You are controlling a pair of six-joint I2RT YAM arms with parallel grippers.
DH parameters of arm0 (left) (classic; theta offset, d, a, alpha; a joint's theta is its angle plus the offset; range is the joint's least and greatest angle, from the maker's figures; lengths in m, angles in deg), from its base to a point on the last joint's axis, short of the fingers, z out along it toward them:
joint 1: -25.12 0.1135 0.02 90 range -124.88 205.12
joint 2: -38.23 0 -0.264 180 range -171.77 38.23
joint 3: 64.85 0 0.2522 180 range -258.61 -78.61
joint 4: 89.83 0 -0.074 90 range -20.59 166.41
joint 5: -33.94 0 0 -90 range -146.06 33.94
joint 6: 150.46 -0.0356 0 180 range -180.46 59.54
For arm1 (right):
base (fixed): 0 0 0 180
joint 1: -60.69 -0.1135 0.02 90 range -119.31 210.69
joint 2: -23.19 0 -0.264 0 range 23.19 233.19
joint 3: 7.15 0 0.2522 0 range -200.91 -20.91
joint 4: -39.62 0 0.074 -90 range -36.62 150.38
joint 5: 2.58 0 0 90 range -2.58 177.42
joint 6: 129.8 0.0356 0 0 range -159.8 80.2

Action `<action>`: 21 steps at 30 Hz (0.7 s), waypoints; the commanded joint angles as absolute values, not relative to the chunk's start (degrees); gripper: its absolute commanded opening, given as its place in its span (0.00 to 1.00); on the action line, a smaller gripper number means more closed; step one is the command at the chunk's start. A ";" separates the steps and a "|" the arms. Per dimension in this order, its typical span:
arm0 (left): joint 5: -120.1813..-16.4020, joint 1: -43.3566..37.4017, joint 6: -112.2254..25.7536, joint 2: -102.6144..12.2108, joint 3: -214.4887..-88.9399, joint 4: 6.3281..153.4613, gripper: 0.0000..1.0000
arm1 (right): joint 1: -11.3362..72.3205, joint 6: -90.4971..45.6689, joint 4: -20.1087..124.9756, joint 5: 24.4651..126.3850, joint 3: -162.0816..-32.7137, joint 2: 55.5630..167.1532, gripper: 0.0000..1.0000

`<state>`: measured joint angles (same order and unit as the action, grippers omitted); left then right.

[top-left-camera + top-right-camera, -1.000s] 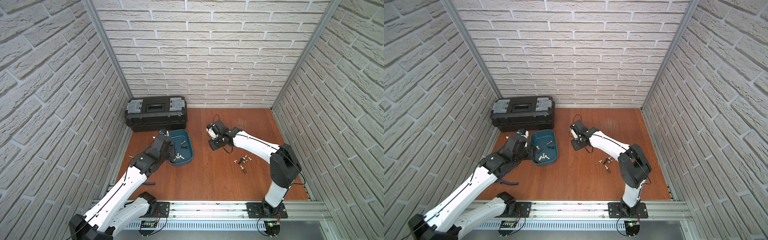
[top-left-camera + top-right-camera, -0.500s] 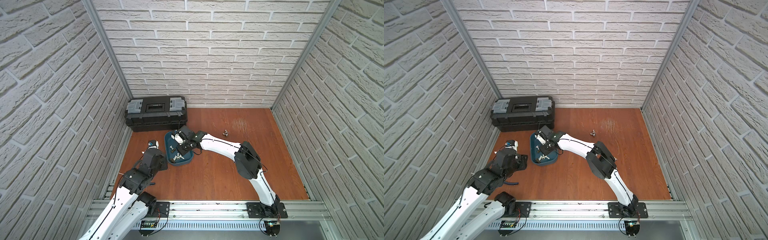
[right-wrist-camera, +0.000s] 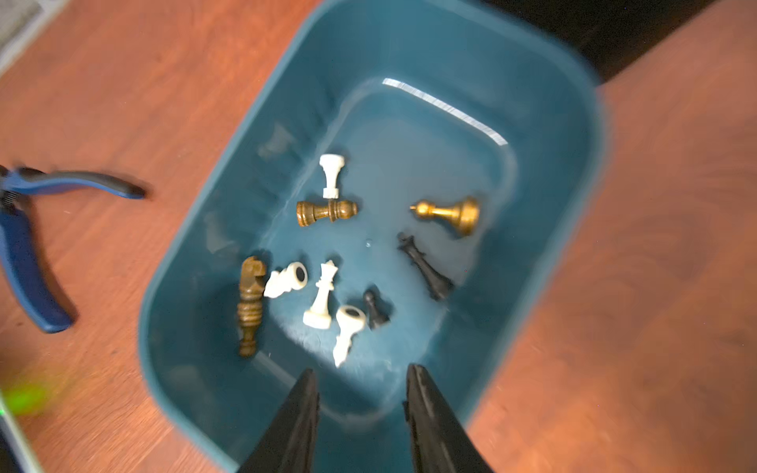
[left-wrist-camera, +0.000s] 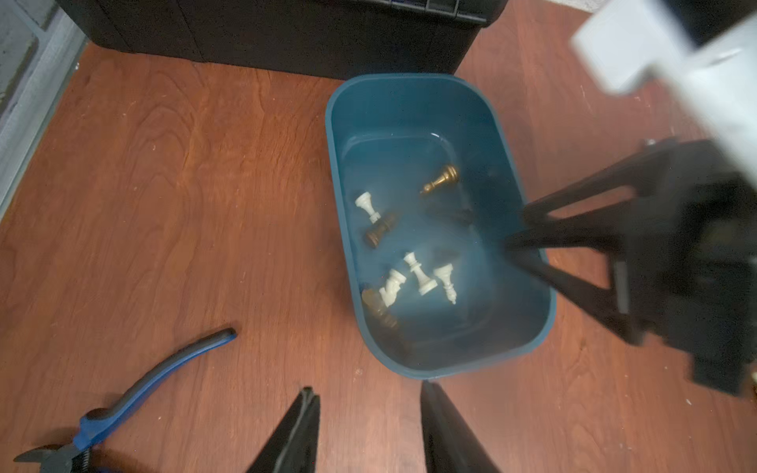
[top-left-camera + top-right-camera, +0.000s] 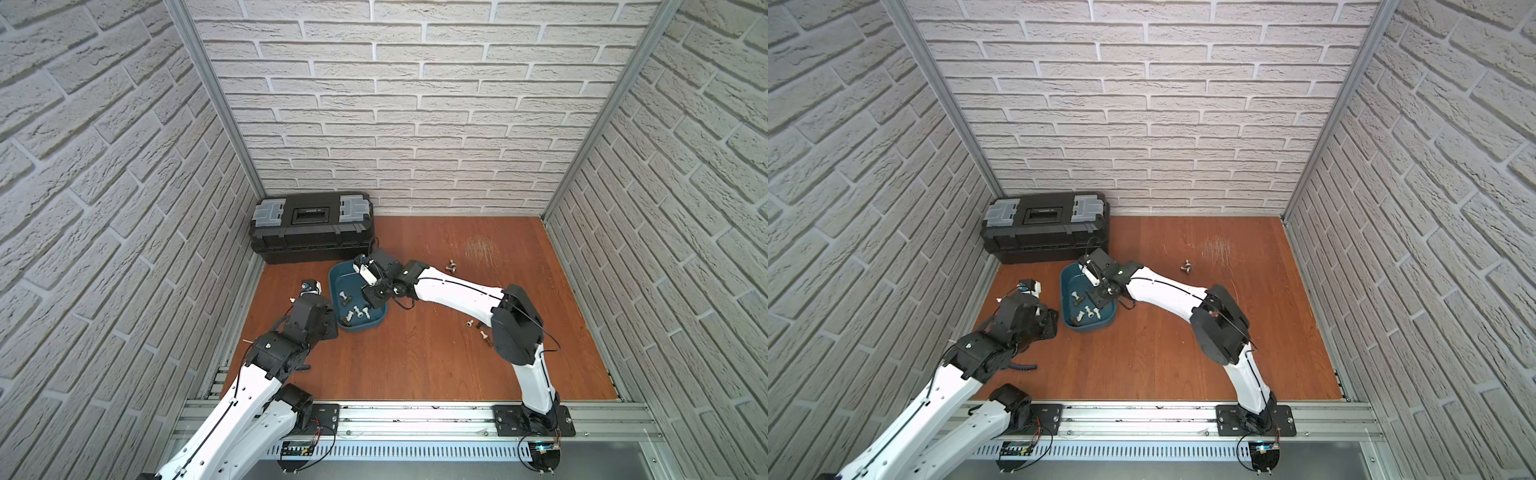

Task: Put the chess pieces into the storage box
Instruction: Place the chess piece in the storage box, then pick up the chess piece at the center of the board.

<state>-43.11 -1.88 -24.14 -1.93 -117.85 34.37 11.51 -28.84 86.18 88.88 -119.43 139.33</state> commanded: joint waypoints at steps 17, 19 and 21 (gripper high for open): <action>-42.90 -21.74 -22.36 -34.01 -130.43 50.66 0.44 | 33.48 -16.77 85.76 100.09 -83.35 106.20 0.40; -42.36 -24.57 -25.36 -41.73 -135.88 51.45 0.44 | 35.79 -15.84 84.63 101.66 -78.68 101.21 0.41; -42.35 -27.05 -28.43 -48.40 -141.05 52.98 0.43 | 38.61 -14.96 83.95 102.28 -75.46 96.71 0.41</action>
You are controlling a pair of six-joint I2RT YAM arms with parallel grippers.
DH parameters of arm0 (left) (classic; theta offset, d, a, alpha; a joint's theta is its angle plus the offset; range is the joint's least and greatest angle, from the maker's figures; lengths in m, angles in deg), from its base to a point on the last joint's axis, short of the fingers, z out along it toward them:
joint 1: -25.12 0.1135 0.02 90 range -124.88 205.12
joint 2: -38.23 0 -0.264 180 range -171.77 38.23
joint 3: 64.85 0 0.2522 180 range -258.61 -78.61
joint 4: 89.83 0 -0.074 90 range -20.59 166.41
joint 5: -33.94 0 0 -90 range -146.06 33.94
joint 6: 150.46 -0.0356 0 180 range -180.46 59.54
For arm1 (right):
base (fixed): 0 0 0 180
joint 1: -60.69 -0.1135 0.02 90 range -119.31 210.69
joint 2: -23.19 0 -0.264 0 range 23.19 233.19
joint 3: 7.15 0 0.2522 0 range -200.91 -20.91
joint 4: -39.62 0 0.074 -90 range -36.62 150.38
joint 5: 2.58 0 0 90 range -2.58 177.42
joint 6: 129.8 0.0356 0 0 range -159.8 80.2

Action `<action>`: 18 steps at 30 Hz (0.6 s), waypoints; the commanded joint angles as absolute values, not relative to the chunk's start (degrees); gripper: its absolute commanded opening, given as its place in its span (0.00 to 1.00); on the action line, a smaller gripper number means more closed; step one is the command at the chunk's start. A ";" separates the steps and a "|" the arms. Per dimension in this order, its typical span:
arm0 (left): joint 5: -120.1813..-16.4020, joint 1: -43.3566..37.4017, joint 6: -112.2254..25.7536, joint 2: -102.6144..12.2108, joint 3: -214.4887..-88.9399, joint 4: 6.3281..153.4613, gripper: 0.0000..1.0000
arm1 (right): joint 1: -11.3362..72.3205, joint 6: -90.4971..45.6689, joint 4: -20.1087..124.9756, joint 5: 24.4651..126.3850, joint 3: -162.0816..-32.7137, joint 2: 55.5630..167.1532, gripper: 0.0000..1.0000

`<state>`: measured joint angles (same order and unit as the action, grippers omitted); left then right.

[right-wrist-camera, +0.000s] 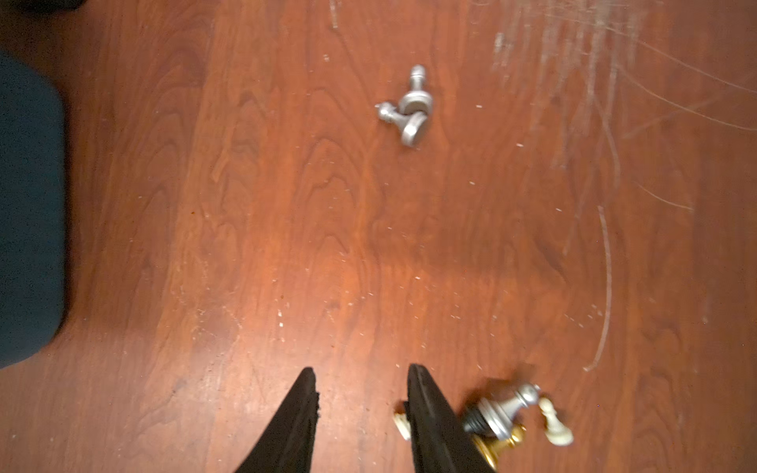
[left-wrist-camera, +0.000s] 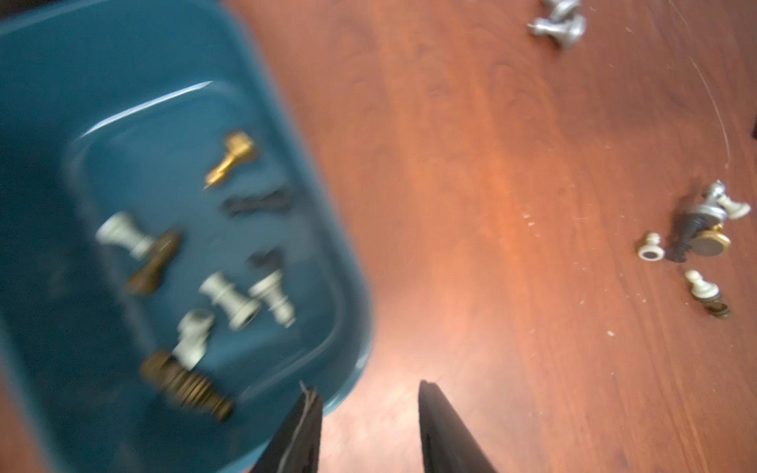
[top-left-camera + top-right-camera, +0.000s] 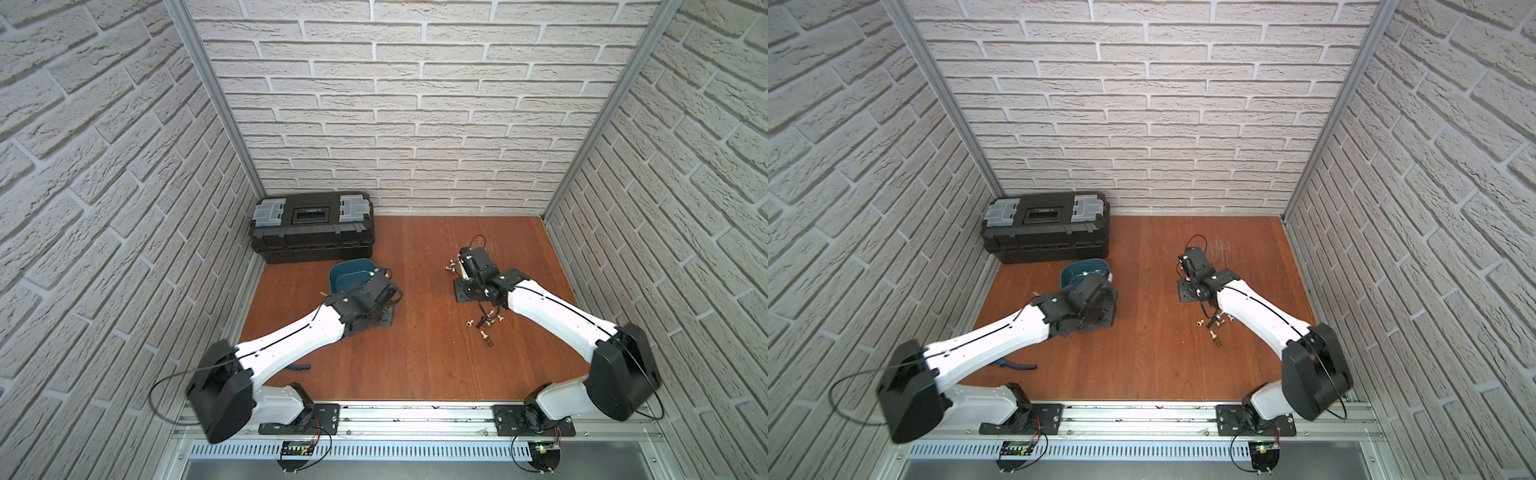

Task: Put the chess pieces into the storage box
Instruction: Pick up the chess piece at the center of the board.

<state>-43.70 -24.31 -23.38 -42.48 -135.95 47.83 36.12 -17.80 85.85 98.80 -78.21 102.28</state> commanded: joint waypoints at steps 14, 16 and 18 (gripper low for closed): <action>-55.27 -34.10 -37.79 -82.10 -169.03 59.50 0.41 | 51.03 -15.40 82.83 104.33 -66.47 70.90 0.40; -57.12 -34.33 -37.82 -84.01 -170.23 60.03 0.40 | 51.03 -16.00 82.70 104.65 -66.27 69.24 0.39; -58.26 -34.93 -37.89 -85.22 -170.97 60.86 0.40 | 51.09 -16.72 82.65 105.30 -66.17 68.38 0.39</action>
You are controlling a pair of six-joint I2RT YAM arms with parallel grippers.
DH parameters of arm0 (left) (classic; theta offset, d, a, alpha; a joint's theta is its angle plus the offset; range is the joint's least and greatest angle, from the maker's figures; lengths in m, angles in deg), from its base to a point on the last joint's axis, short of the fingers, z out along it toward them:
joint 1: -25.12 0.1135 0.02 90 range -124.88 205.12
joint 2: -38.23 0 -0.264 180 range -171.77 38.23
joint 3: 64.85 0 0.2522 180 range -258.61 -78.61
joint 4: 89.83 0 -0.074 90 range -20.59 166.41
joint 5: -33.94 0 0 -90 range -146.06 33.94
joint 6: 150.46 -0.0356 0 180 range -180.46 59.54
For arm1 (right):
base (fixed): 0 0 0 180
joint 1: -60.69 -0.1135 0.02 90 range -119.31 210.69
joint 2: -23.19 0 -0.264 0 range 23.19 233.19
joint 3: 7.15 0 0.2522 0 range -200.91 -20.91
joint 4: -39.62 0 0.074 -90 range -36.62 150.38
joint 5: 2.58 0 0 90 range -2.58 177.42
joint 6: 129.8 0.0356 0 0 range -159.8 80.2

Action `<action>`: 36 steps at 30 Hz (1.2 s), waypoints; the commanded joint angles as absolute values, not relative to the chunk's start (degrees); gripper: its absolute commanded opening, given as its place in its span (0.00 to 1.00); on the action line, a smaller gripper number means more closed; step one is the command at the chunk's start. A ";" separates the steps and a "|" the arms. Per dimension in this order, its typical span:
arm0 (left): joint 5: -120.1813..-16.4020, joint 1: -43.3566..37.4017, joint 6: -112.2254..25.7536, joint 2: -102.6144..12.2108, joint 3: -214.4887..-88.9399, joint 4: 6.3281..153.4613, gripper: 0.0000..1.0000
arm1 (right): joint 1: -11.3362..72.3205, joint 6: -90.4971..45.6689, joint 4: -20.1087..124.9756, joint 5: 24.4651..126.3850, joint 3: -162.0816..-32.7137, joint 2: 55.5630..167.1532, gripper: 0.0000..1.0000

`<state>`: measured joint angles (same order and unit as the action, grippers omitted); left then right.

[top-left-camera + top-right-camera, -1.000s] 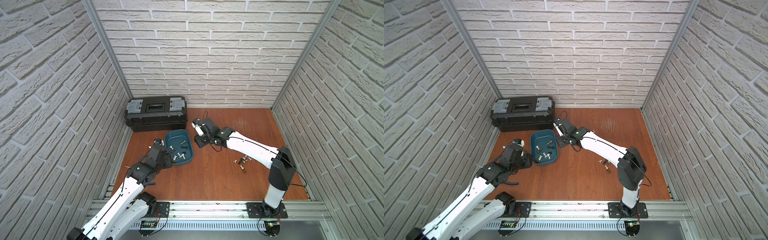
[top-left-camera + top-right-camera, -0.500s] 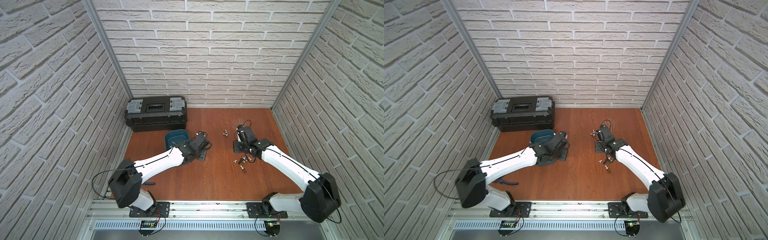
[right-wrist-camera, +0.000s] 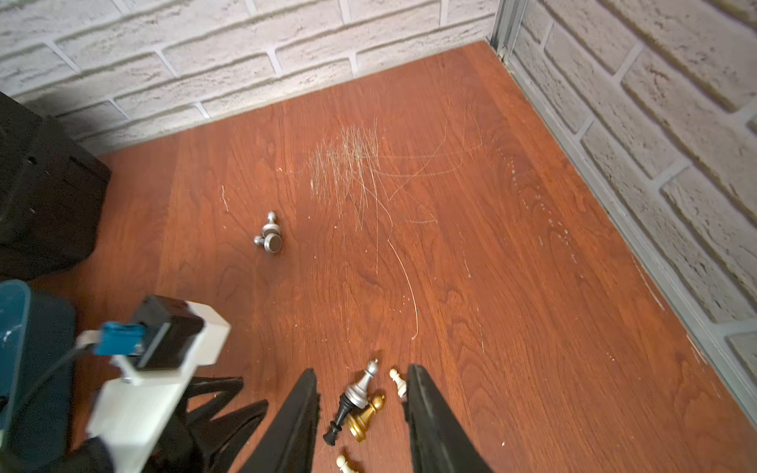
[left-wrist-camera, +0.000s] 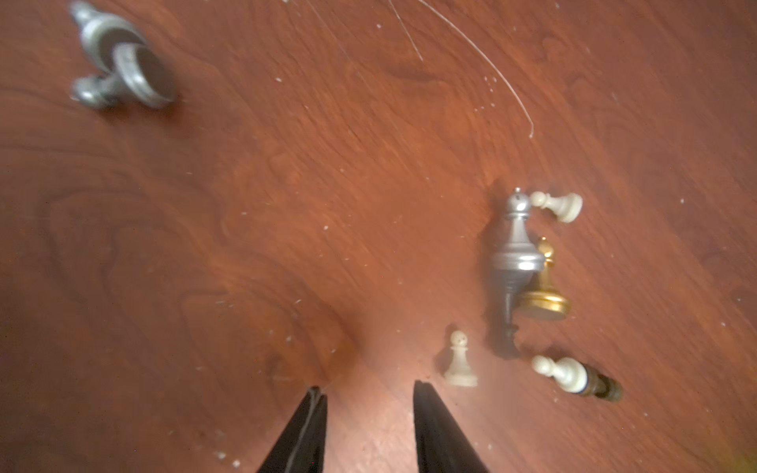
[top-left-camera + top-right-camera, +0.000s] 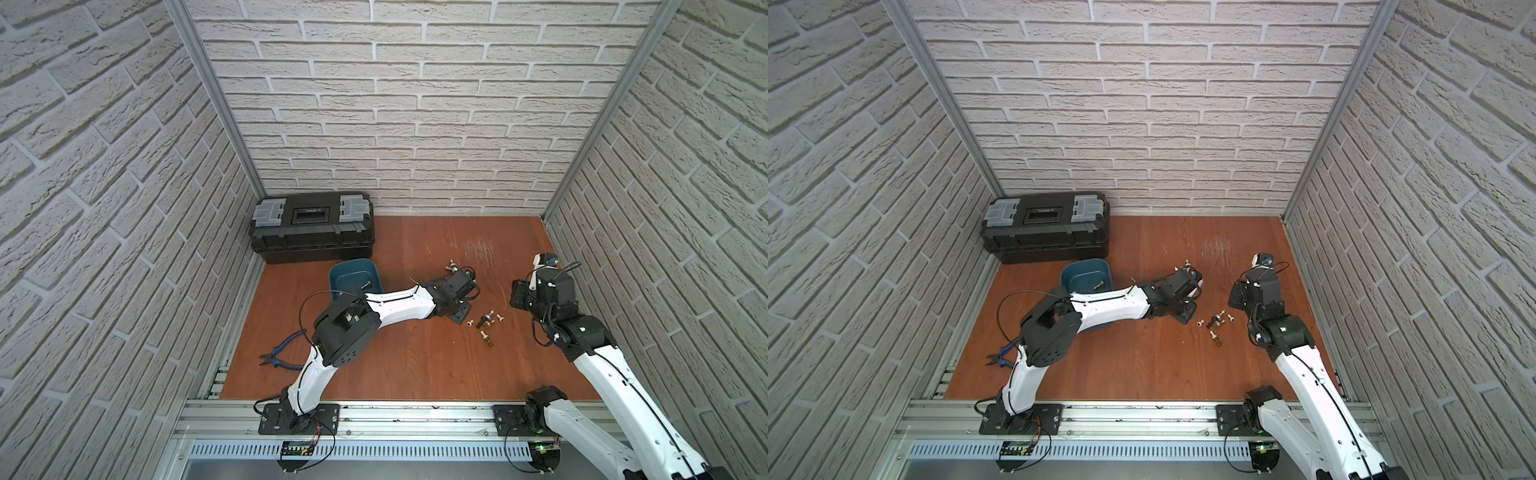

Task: Put the chess pieces into the storage box
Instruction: Pick up the chess piece at the center of the board.

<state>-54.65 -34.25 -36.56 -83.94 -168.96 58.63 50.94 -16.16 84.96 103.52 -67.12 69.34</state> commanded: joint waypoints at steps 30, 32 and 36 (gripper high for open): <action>-59.02 -38.07 -41.44 -91.92 -175.96 53.65 0.31 | 51.16 -16.38 78.35 103.76 -60.72 68.03 0.38; -58.37 -38.26 -42.07 -92.36 -176.66 52.40 0.30 | 51.11 -16.22 78.17 103.69 -60.44 67.97 0.38; -58.29 -38.38 -42.77 -92.78 -177.14 51.47 0.27 | 51.12 -15.98 77.87 103.51 -60.00 68.04 0.38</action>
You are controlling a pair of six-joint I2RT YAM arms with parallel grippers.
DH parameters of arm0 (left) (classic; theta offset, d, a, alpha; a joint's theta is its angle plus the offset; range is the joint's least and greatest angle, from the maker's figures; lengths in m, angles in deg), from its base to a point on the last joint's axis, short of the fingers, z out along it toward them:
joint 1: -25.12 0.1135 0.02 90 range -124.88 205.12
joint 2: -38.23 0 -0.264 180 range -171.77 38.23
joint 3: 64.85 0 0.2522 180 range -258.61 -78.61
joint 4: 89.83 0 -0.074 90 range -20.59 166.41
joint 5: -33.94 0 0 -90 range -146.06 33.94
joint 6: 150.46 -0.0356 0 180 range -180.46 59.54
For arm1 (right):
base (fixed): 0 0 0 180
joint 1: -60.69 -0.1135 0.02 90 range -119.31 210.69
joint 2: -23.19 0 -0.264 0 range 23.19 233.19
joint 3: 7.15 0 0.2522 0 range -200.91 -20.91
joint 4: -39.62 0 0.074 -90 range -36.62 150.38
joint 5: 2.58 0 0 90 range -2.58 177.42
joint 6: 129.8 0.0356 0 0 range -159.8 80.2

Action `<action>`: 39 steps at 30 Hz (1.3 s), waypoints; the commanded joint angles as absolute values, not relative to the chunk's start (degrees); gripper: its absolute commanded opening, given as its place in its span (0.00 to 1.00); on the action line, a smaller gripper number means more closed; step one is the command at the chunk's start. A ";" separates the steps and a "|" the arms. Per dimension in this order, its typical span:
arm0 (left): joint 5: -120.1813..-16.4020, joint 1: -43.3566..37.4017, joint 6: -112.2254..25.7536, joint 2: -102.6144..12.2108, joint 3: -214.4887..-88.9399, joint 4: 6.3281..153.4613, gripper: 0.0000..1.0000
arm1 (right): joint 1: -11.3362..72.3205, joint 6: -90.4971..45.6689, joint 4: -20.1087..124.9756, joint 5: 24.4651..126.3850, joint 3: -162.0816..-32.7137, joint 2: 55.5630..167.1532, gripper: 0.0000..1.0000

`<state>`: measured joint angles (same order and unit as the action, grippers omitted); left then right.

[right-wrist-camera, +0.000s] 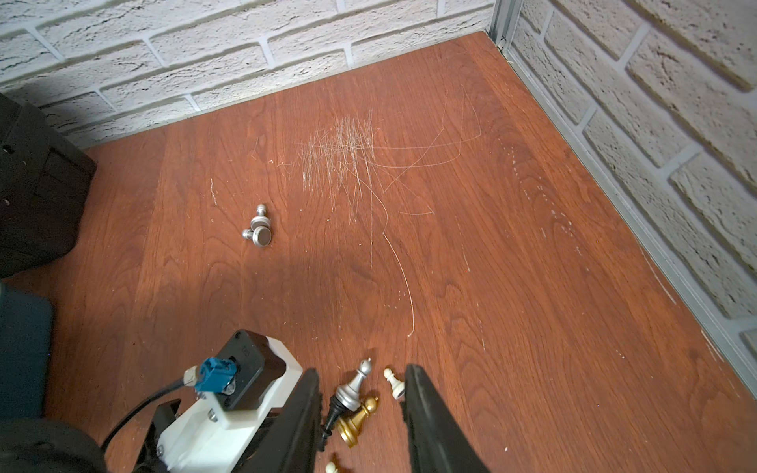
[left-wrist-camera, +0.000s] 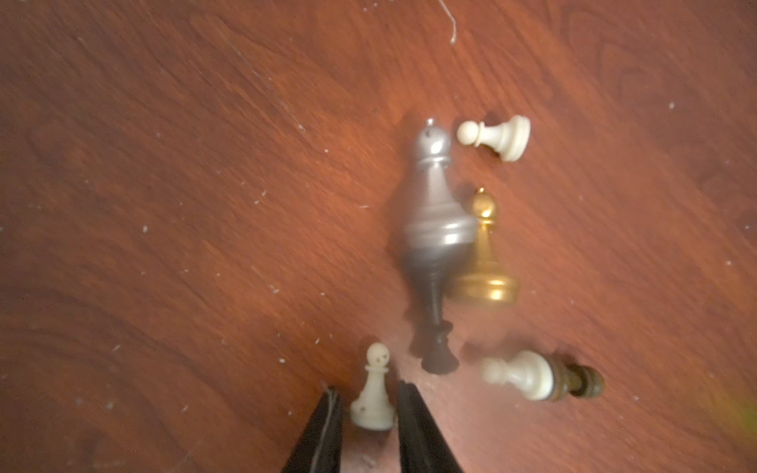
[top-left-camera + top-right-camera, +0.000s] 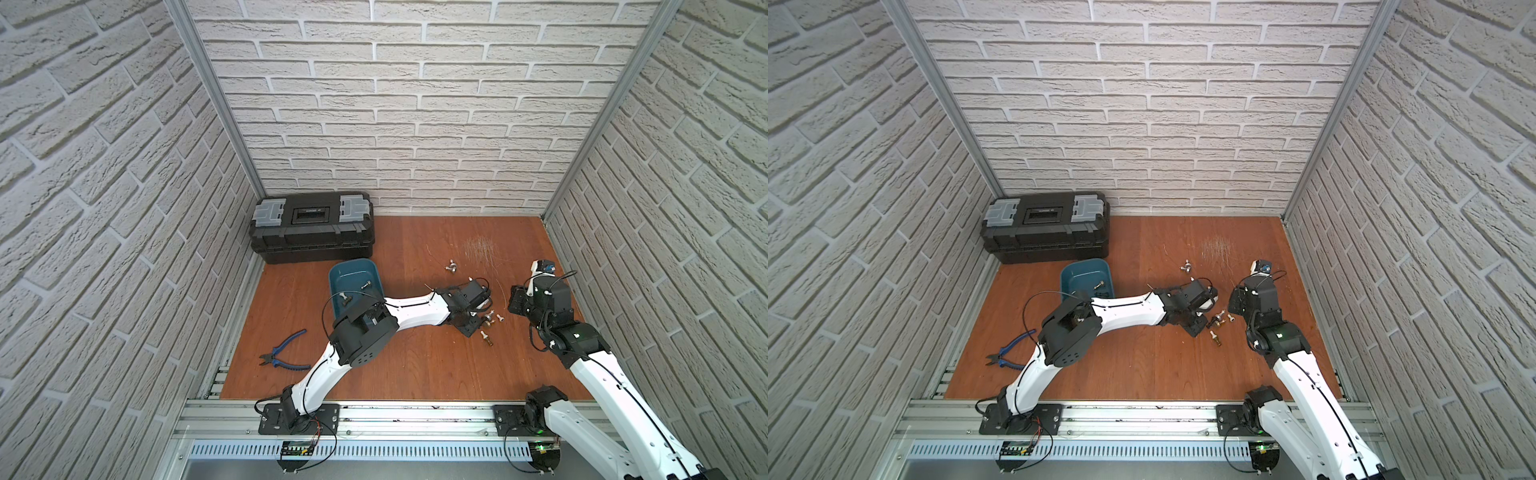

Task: Put the chess pieces into the storage box
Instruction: Pick up the chess piece at the center of the board, then place the chess piece in the storage box.

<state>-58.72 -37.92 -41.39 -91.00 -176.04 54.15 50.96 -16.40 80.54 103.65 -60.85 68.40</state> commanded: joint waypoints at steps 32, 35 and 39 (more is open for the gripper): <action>-41.79 -26.38 -30.91 -48.28 -144.66 45.74 0.20 | 51.12 -14.74 80.28 93.78 -64.58 84.14 0.39; -41.81 -20.64 -28.97 -40.86 -138.34 42.76 0.21 | 51.01 -14.75 78.44 90.29 -66.61 89.90 0.39; -44.37 -12.92 -27.38 -34.20 -131.62 41.40 0.24 | 49.53 -15.28 76.08 88.62 -71.05 98.17 0.38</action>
<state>-43.33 -15.83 -29.78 -36.93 -134.68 44.23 50.48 -14.50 79.49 91.59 -67.47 94.74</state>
